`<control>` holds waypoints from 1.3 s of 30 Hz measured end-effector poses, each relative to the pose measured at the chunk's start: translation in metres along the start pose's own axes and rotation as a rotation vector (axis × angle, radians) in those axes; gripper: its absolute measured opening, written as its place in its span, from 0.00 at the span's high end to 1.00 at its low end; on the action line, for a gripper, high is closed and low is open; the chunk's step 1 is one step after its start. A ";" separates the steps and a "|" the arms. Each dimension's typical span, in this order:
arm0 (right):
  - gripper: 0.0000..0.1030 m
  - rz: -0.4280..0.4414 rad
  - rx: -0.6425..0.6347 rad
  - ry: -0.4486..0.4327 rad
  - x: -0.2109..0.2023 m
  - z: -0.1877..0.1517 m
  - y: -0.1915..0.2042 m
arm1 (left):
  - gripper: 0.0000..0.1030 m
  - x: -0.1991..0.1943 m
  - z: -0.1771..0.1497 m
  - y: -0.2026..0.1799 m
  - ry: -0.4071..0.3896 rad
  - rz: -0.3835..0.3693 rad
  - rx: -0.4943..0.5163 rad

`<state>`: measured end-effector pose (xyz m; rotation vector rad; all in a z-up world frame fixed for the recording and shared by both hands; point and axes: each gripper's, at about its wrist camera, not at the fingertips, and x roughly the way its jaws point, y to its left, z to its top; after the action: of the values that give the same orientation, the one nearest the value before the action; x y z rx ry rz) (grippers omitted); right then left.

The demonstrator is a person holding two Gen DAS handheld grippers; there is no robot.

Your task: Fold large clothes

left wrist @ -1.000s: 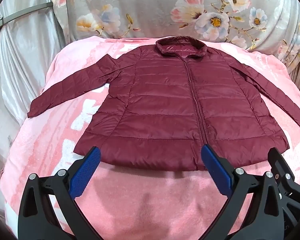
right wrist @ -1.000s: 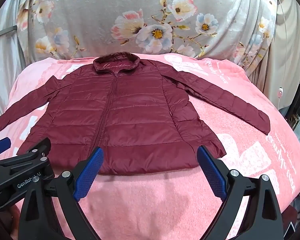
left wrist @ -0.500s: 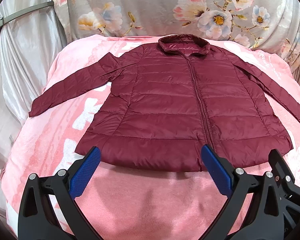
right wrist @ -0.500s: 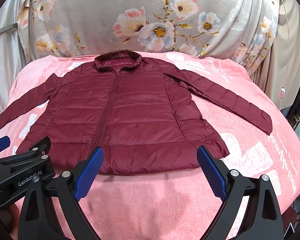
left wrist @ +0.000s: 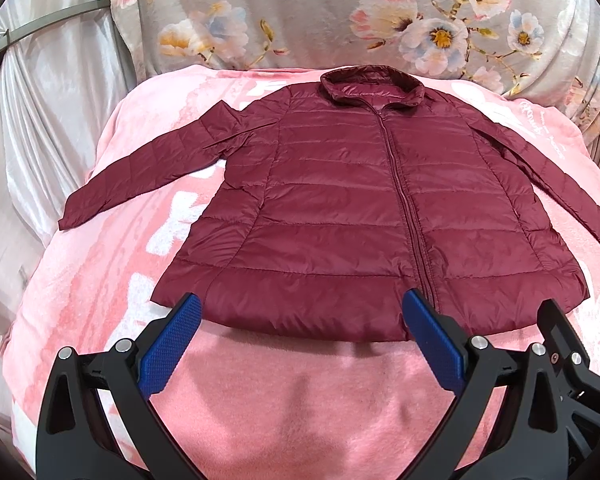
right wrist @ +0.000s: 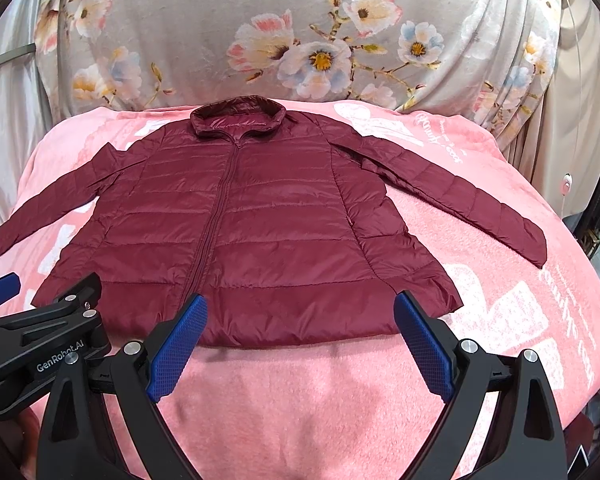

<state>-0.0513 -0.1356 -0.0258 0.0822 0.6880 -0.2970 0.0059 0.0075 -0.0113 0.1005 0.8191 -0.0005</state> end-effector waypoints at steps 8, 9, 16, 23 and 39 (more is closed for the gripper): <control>0.10 0.002 0.000 0.002 0.001 -0.001 0.003 | 0.05 0.001 -0.001 0.002 0.002 0.001 -0.002; 0.10 0.003 0.001 0.003 0.002 -0.001 0.004 | 0.05 0.001 -0.001 0.002 0.002 0.002 -0.003; 0.10 0.006 0.003 0.007 0.003 -0.004 0.006 | 0.05 0.001 -0.003 0.002 0.004 0.005 -0.003; 0.10 0.010 0.006 0.013 0.007 -0.008 0.007 | 0.05 0.002 -0.005 0.003 0.009 0.007 -0.003; 0.10 0.021 0.012 0.027 0.009 -0.009 0.008 | 0.05 0.003 -0.005 0.003 0.012 0.006 -0.004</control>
<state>-0.0478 -0.1287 -0.0381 0.1051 0.7120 -0.2800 0.0047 0.0113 -0.0165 0.0995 0.8311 0.0078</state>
